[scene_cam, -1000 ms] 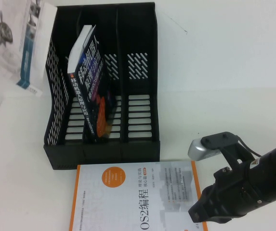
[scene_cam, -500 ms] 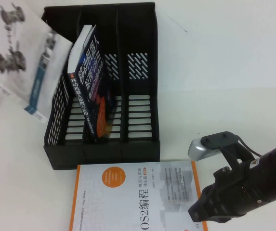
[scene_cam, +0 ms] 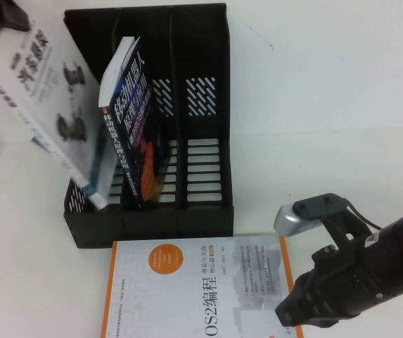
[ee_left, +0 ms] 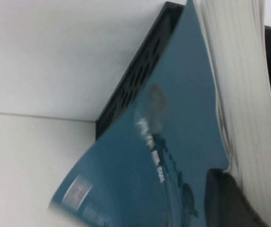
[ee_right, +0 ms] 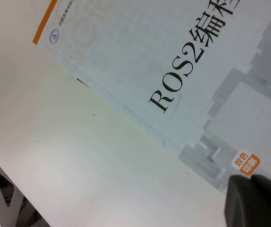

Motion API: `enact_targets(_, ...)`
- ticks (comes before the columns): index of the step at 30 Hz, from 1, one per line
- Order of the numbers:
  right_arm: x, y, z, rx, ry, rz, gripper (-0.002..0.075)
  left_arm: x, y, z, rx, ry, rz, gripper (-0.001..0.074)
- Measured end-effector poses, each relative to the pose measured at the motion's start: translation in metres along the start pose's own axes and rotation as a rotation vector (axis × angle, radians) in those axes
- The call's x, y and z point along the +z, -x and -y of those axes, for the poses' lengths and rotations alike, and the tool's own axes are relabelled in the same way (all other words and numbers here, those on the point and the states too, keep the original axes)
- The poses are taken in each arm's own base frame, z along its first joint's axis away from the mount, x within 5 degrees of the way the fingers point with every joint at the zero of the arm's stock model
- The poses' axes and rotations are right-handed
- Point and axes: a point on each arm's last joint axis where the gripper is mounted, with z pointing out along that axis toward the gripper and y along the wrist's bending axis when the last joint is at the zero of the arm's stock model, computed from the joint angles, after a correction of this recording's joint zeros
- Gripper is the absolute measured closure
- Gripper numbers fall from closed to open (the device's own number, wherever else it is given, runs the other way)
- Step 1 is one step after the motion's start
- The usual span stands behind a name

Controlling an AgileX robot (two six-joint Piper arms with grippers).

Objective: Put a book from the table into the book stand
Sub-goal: Place the book on the book shelf

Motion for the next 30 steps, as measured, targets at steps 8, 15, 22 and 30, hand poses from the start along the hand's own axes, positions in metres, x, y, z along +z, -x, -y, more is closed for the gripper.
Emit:
enact_targets(8, 0.000, 0.000, 0.000, -0.007, 0.000, 0.000, 0.0727, 0.036, -0.007, 0.011, 0.012, 0.044, -0.013, 0.0604)
enact_targets(15, 0.000, 0.001, 0.001, -0.033, -0.008, 0.011, 0.0727, 0.043, -0.016, 0.030, 0.064, 0.036, -0.035, 0.0604)
enact_targets(22, 0.003, 0.002, 0.003, -0.029, -0.021, 0.019, 0.0727, 0.017, -0.019, 0.061, 0.139, -0.012, 0.007, 0.0605)
enact_targets(30, 0.035, -0.003, 0.020, 0.021, -0.031, -0.090, 0.0727, -0.036, 0.002, 0.081, 0.169, -0.065, 0.089, 0.0605)
